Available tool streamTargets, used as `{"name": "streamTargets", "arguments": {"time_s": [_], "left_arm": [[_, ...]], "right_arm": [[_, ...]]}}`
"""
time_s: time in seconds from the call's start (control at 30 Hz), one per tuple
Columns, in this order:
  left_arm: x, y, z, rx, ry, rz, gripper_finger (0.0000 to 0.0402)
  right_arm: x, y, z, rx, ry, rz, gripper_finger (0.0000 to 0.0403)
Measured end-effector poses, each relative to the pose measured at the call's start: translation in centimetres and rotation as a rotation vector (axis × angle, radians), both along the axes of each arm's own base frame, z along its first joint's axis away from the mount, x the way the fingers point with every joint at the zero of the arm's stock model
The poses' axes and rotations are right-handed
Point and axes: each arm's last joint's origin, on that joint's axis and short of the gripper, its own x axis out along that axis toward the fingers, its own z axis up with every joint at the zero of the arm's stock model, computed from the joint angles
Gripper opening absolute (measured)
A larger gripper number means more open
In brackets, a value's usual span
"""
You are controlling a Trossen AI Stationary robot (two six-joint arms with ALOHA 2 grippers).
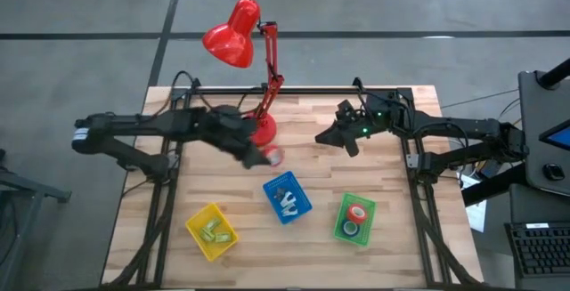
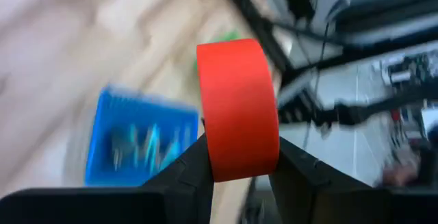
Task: Pick and place Stapler, Stapler remover, tape
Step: Put the orange tape into the green bin
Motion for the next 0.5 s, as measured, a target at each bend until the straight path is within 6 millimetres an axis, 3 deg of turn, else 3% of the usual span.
{"name": "streamTargets", "arguments": {"time_s": [0.23, 0.33, 0.5], "left_arm": [[6.2, 0.9, 0.2, 0.116, -0.083, 0.131, 0.0116], [7.8, 0.9, 0.5, 0.156, -0.093, 0.112, 0.0117], [9.5, 0.7, 1.3, 0.229, -0.148, 0.086, 0.0117]], "right_arm": [[-0.1, 0.2, 0.3, 0.166, 0.008, 0.047, 0.0180], [-0.4, 0.6, 0.8, 0.204, -0.008, 0.134, 0.0218], [-0.6, 0.6, 1.1, 0.224, -0.017, 0.130, 0.0255]]}}
